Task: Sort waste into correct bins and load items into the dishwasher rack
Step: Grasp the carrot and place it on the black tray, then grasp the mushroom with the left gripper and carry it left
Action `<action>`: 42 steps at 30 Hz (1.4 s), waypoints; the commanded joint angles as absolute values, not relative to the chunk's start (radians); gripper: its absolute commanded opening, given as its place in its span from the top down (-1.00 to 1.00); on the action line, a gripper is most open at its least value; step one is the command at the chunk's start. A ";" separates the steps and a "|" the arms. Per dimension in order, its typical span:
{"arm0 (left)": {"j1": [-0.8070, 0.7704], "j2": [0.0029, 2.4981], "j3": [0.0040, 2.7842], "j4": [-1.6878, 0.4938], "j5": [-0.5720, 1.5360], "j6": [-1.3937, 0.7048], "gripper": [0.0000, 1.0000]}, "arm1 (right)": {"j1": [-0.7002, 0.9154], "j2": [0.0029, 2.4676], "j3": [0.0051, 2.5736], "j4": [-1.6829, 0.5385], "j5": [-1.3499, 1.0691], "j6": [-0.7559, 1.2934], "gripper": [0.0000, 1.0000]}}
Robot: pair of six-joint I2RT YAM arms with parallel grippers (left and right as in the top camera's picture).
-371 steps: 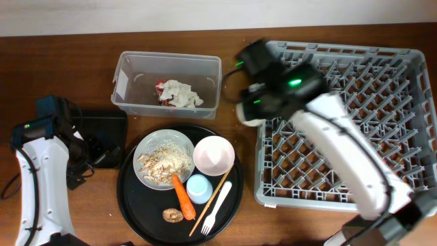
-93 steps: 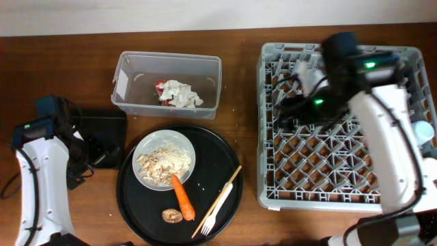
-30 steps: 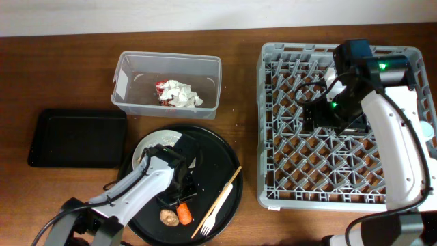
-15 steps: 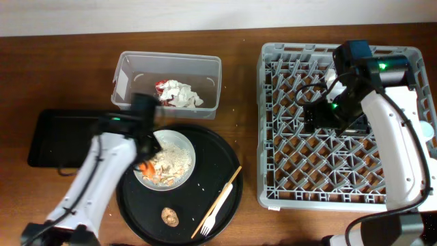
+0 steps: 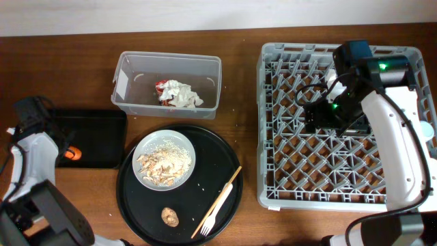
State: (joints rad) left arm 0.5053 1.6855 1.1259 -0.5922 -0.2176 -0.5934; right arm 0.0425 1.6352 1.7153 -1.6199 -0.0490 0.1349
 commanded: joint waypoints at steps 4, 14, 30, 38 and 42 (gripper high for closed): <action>0.514 1.735 1.138 -0.579 -0.225 -0.577 -0.15 | 0.038 1.612 1.715 -1.620 -0.040 0.136 -0.82; 0.409 1.546 1.187 -0.783 -0.021 -0.521 -0.85 | 0.038 1.613 1.715 -1.626 -0.040 0.135 -0.86; -0.382 1.492 0.873 -1.291 0.144 -0.617 -0.99 | 0.038 1.613 1.715 -1.639 -0.040 0.111 -0.89; -0.458 1.492 0.653 -1.050 0.205 -0.648 -0.97 | 0.038 1.613 1.715 -1.642 -0.040 0.112 -0.89; -0.458 1.492 0.653 -1.003 0.187 -0.648 -0.79 | 0.038 1.613 1.715 -1.642 -0.040 0.112 -0.88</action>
